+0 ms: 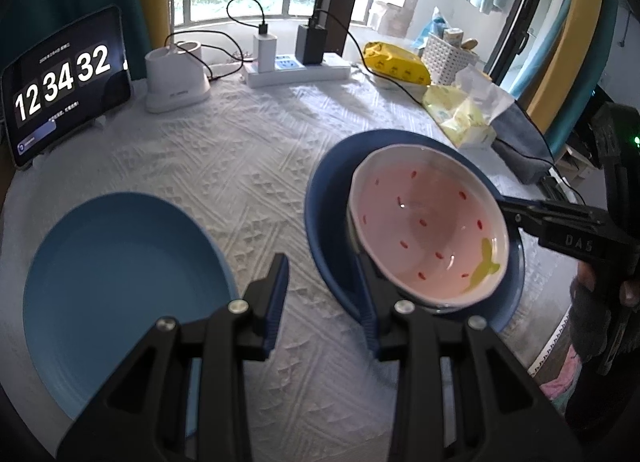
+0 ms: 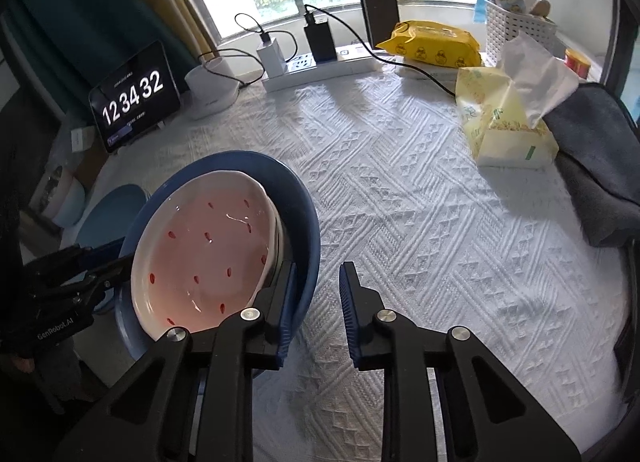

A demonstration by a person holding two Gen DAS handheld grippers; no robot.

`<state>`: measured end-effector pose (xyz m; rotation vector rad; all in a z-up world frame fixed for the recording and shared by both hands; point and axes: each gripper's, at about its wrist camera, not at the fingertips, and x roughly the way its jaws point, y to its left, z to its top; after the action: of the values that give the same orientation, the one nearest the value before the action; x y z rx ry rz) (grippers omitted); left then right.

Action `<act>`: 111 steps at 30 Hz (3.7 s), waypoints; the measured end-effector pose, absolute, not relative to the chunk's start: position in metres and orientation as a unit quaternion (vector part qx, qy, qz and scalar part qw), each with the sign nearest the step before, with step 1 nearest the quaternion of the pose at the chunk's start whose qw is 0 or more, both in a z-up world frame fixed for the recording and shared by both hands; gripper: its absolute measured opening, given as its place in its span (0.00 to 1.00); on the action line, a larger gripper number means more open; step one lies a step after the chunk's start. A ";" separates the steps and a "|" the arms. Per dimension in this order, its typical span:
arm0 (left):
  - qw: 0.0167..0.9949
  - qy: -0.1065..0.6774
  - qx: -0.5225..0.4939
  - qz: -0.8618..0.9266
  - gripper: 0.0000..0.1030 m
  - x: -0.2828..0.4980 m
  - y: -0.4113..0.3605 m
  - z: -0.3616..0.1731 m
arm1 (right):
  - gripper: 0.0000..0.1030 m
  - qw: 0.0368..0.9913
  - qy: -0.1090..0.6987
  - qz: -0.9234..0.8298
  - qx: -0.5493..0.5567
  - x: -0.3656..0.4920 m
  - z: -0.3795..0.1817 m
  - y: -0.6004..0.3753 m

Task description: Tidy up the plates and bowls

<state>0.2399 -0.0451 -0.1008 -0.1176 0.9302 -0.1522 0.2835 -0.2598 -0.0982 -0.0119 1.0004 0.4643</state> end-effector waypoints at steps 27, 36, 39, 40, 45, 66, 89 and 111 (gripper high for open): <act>0.922 0.383 -0.048 -0.041 0.18 0.228 -0.058 -0.104 | 0.10 0.879 0.437 0.175 0.075 0.269 -0.105 -0.261; 0.921 0.382 -0.056 -0.048 0.17 0.226 -0.057 -0.103 | 0.10 0.882 0.432 0.173 0.080 0.265 -0.104 -0.261; 0.921 0.382 -0.062 -0.050 0.16 0.226 -0.058 -0.103 | 0.10 0.882 0.432 0.169 0.080 0.264 -0.102 -0.261; 0.920 0.383 -0.063 -0.052 0.16 0.226 -0.059 -0.102 | 0.10 0.883 0.431 0.168 0.079 0.263 -0.101 -0.262; 0.920 0.381 -0.063 -0.065 0.16 0.223 -0.062 -0.099 | 0.10 0.888 0.423 0.161 0.077 0.261 -0.092 -0.266; 0.933 0.346 -0.083 -0.050 0.16 0.210 -0.020 -0.071 | 0.10 0.897 0.399 0.181 0.054 0.258 -0.059 -0.225; 0.939 0.328 -0.108 0.002 0.16 0.184 0.064 -0.063 | 0.10 0.886 0.404 0.228 0.027 0.255 -0.053 -0.131; 0.933 0.334 -0.125 0.051 0.16 0.164 0.128 -0.074 | 0.11 0.863 0.431 0.264 0.010 0.251 -0.073 -0.058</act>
<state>0.1640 0.1280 -0.0741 -0.2554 0.6838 0.1040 0.2512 -0.0579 -0.0730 0.0210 0.9037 0.5538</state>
